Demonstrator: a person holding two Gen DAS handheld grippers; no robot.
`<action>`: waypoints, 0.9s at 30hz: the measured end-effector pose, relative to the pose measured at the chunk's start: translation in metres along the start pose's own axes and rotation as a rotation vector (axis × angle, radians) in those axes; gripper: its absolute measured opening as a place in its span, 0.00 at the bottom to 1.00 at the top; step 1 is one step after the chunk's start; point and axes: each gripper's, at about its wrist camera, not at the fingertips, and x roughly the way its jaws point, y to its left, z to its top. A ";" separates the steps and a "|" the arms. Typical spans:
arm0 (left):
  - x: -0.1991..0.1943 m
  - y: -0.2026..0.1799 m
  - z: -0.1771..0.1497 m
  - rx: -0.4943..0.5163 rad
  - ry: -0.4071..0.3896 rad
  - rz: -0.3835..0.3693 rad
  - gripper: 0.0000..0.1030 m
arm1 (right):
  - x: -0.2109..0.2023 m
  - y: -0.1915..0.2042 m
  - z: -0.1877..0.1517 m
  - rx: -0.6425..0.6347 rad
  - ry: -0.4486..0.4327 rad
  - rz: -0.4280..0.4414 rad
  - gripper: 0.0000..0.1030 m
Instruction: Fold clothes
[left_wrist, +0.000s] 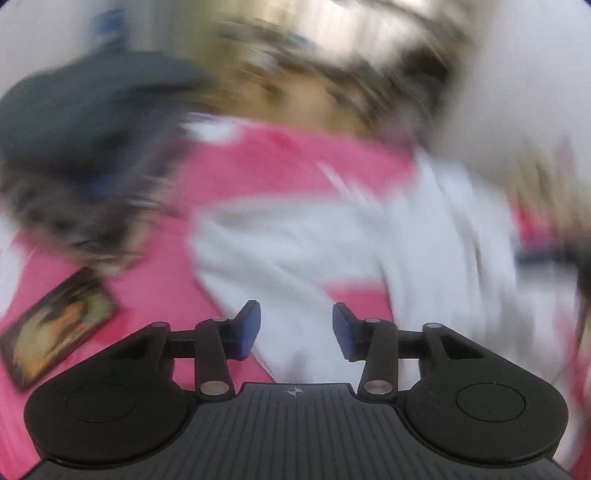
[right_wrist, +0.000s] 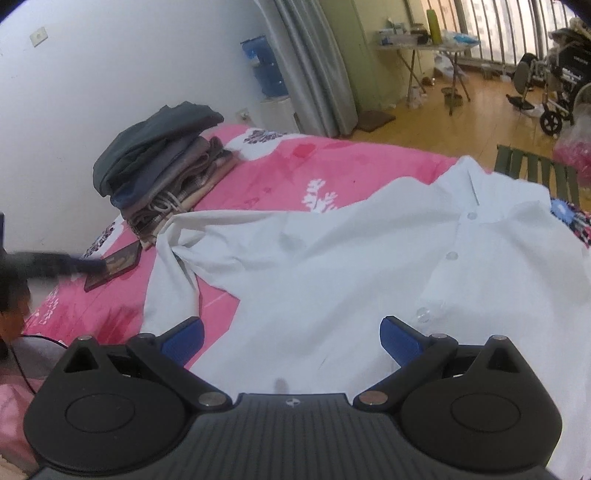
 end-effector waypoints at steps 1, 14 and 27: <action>0.010 -0.021 -0.007 0.104 0.027 0.004 0.48 | 0.000 0.001 0.000 -0.002 0.002 0.004 1.00; 0.052 -0.056 -0.034 0.352 0.031 0.122 0.02 | -0.001 -0.003 -0.007 0.017 0.018 0.014 1.00; -0.112 0.154 0.048 -0.585 -0.509 0.163 0.01 | 0.004 -0.013 -0.010 0.070 0.045 0.007 1.00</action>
